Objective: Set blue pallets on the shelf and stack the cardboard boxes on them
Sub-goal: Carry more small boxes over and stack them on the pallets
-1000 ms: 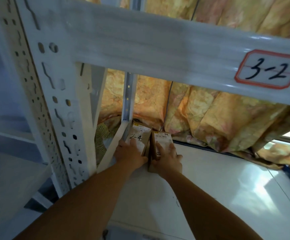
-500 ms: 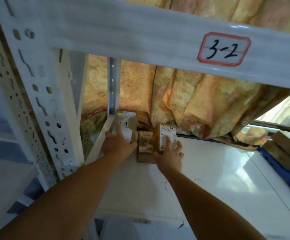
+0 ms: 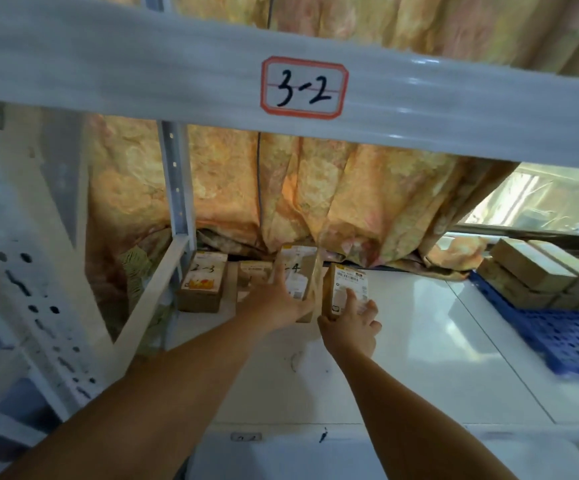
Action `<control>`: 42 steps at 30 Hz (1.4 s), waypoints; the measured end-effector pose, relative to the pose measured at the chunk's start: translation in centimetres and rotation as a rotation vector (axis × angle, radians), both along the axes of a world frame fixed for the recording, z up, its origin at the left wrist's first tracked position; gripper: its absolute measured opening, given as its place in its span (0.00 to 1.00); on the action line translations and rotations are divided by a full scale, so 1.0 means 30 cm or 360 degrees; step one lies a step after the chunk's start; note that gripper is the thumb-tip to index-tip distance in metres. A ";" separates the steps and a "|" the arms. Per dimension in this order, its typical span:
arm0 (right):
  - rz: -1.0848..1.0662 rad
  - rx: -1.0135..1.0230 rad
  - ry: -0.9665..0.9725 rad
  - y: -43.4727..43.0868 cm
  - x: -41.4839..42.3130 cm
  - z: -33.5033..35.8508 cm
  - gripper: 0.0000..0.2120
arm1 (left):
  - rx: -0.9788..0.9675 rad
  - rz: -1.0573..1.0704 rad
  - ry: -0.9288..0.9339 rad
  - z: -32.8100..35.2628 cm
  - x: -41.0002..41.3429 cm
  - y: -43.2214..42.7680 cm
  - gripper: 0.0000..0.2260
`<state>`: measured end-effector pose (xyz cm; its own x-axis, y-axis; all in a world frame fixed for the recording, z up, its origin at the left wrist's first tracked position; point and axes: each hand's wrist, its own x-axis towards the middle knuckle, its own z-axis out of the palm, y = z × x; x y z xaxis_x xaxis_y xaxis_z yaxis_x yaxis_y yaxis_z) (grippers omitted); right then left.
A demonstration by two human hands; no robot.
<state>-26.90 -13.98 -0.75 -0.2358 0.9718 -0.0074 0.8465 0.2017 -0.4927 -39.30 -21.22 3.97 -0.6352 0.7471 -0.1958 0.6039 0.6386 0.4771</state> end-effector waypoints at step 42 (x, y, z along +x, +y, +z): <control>0.0365 -0.0122 -0.0467 0.407 0.786 -0.085 0.39 | -0.0484 -0.0100 0.0319 -0.189 0.694 0.399 0.40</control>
<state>-3.31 -1.76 -3.31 -0.4244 0.8879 -0.1776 0.8909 0.3744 -0.2571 -18.47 -9.25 -1.70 -0.6384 0.7125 -0.2913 0.7085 0.6918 0.1395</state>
